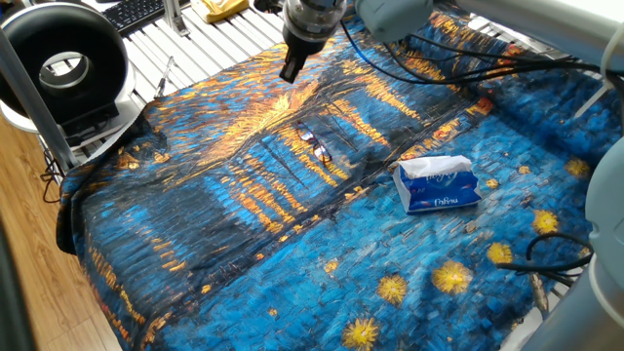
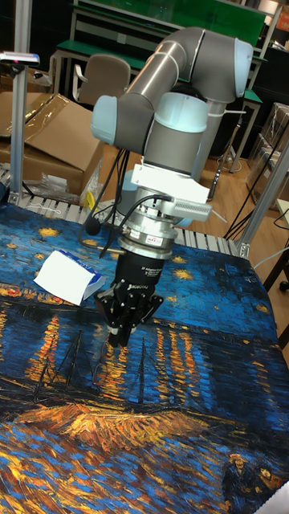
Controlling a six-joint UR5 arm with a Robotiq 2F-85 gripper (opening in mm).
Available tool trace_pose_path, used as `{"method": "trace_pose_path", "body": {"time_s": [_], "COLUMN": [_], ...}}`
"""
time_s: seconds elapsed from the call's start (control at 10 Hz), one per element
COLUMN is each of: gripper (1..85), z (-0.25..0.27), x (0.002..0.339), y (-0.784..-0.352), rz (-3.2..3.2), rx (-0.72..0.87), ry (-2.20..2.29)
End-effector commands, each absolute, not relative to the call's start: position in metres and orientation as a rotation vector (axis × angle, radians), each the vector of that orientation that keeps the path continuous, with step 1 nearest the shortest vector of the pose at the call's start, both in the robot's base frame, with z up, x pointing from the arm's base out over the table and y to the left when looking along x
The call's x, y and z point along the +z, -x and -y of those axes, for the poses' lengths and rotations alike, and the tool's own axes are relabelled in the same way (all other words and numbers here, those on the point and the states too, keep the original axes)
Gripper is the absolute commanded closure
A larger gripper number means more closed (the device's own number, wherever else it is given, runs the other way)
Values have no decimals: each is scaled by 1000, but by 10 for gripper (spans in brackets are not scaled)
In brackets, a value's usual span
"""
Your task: Unfold the leg of the glasses (with one hand)
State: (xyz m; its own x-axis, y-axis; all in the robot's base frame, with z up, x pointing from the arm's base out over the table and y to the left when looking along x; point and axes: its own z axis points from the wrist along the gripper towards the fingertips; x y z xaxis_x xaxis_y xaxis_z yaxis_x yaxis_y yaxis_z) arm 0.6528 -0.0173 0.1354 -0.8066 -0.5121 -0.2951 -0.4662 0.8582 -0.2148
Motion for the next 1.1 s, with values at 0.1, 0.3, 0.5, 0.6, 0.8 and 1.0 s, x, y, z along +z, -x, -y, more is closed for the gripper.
{"method": "trace_pose_path", "body": {"time_s": [0.1,0.3,0.5,0.6,0.8,1.0], "gripper": [627,627,627,627,617,577], "z": [20,17,18,19,21,8], "x": [135,131,122,115,101,86], "y": [-647,-646,-635,-630,-628,-608], "rz": [-2707,-2720,-2789,-2822,-2856,-2958], "rx": [-177,-158,-129,-118,-108,-1], "ry": [732,711,639,605,561,453]}}
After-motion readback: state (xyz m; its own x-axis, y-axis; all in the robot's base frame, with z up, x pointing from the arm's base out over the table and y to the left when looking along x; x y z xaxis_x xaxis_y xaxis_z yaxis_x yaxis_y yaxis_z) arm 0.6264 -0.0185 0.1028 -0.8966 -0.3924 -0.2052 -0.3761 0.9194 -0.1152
